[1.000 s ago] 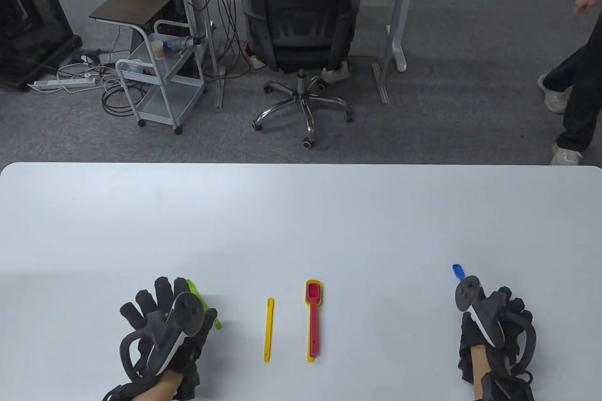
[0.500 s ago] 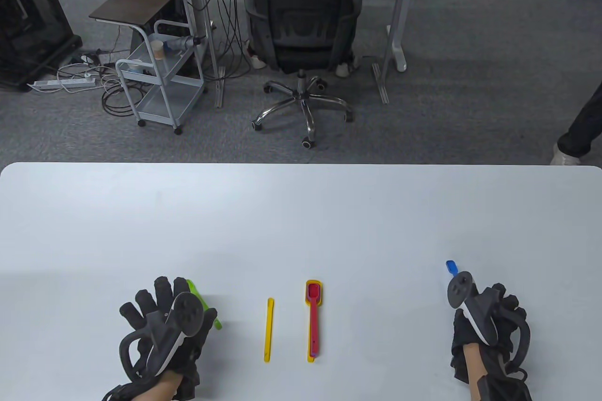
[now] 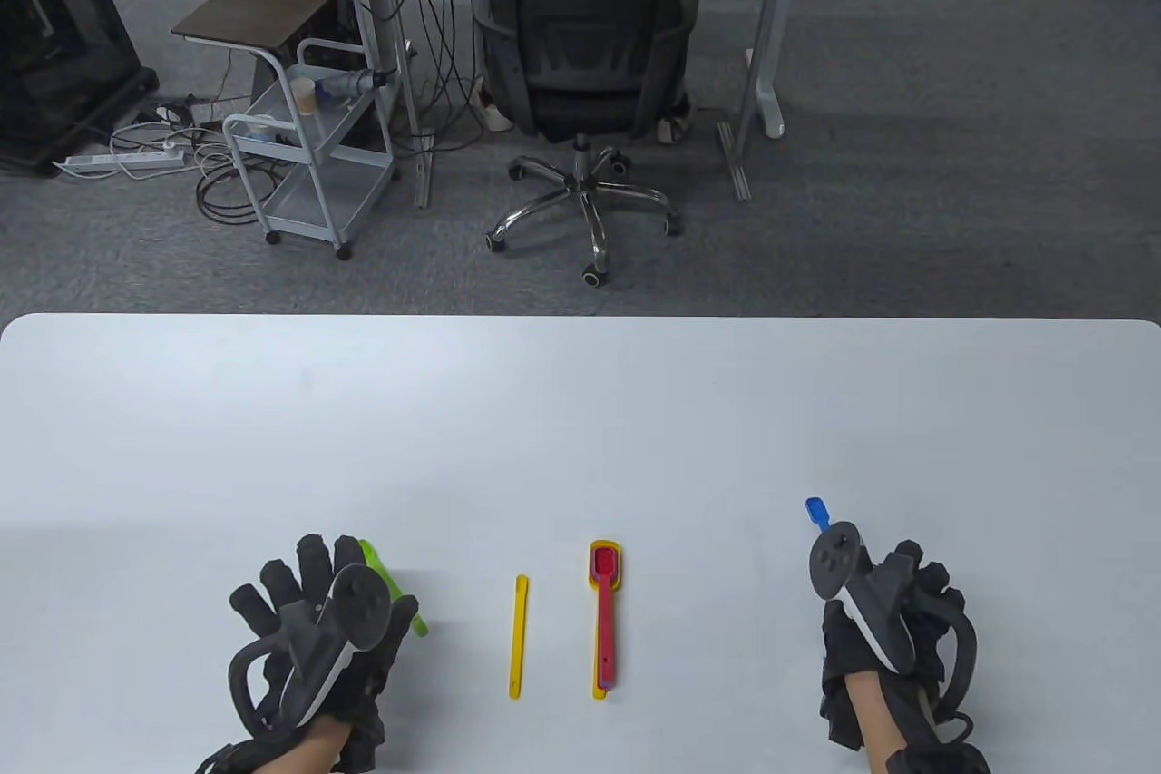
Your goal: Nest measuring spoons
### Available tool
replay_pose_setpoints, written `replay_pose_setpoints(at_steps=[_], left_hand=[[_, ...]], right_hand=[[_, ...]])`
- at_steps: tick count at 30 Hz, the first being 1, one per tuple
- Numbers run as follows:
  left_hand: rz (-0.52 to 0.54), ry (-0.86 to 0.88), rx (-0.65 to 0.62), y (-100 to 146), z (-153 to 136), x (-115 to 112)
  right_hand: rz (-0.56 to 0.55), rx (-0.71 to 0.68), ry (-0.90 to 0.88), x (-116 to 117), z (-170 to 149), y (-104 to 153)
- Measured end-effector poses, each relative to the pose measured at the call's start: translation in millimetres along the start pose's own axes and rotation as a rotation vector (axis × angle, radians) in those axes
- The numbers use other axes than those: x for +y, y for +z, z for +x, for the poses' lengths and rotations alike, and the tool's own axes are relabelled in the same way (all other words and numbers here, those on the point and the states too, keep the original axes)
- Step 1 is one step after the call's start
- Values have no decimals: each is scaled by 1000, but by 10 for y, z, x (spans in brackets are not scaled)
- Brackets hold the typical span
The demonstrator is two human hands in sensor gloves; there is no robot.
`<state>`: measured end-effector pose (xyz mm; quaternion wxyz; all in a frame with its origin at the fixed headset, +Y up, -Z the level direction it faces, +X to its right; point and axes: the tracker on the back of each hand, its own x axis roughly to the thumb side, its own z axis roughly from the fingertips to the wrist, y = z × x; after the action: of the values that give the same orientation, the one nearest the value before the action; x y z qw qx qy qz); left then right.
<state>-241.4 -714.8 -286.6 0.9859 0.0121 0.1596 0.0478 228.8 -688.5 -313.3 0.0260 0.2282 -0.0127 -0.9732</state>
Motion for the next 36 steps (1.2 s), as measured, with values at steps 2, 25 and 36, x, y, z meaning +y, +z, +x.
replay_pose_setpoints(at_steps=[2,25,36], left_hand=[[0,-1,0,1,0,1],[5,18,-3,11,-25,12],[1,24,-5,15,-31,16]], right_hand=[[1,-12,-1,-39,82,73],[62,-164,17,-79,1161,816],[97,-196,37,130,1550,1032]])
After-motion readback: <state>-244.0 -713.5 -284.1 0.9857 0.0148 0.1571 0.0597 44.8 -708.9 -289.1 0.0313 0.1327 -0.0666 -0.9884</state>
